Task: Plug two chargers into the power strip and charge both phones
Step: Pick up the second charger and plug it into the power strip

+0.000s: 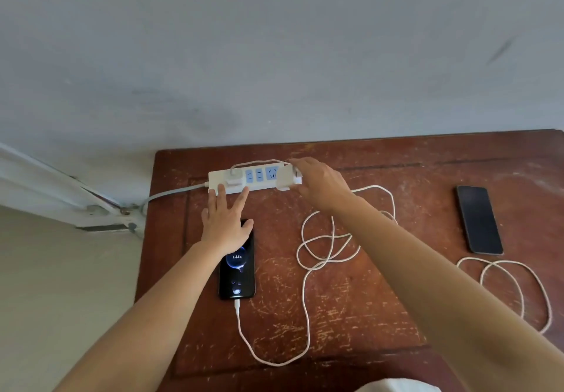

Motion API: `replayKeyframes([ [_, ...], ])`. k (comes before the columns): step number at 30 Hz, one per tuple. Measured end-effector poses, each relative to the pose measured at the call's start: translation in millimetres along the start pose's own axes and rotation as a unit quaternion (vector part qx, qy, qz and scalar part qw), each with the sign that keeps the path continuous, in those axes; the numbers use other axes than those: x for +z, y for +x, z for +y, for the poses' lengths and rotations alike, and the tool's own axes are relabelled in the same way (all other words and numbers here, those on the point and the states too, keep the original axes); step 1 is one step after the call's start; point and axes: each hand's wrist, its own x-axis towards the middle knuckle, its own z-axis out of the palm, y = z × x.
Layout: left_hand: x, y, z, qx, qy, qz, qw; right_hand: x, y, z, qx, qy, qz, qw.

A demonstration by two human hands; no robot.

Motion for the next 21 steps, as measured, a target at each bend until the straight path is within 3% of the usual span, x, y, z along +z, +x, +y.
replayKeyframes([
  [9, 14, 3, -6, 0.001, 0.045, 0.046, 0.998, 2, 24, -8, -0.035, -0.103, -0.038, 0.993],
  [13, 13, 4, 2, -0.016, 0.016, 0.067, 0.997, -4, 37, -20, -0.082, -0.159, -0.07, 0.981],
  [21, 12, 3, 0, -0.015, 0.026, 0.075, 0.997, -4, 57, -34, -0.103, -0.157, -0.117, 0.975],
])
